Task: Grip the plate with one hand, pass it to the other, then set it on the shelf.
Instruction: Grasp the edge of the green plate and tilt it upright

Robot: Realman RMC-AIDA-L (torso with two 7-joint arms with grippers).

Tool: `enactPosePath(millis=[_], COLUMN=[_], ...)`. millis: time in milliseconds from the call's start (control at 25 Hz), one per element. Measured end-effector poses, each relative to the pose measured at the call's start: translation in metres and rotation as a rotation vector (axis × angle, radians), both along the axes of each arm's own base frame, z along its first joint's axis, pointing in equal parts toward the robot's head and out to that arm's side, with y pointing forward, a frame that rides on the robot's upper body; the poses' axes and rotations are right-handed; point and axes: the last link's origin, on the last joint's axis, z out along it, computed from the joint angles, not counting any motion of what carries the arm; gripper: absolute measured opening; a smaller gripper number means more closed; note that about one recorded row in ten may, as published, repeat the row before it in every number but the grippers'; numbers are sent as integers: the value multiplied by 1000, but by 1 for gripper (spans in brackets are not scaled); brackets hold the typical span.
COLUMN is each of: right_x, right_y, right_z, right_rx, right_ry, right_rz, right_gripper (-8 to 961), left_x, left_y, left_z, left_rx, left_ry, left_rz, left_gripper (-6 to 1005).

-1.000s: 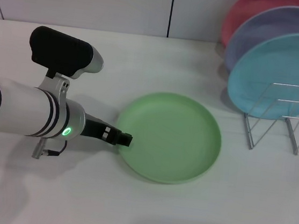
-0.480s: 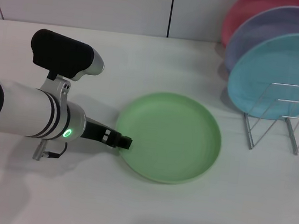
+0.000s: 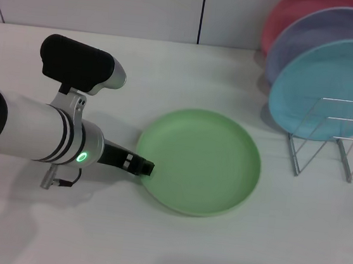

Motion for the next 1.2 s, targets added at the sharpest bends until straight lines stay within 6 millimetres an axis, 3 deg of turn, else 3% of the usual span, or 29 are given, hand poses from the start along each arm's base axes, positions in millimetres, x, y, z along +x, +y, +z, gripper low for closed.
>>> enactPosePath(millis=[200,280,520,720,920,1200], right_x=[0,-1,-1,-3,-4,-4], right_y=[0,1,1,2,2,2], right_z=[0,0,-1,-2,-1,0], right_rx=[0,-6,-10,-17,-14,-11], right_ry=[0,-2,-3,-3,0,5], right_rz=[0,6,12,21,31,38], right_gripper=[819,819,818,818,818,817], left_x=[1,3,4,6,14,18], left_y=[0,0,2,2,2,3], left_z=[0,0,0,-1,2,2], left_rx=[-1,-9,-20,-22,-13,-19], left_ry=[-3,2,16,16,9,12], left_rz=[-1,-5,-15,-20,-55,-89], left_gripper=[743,529,370,181,87,66])
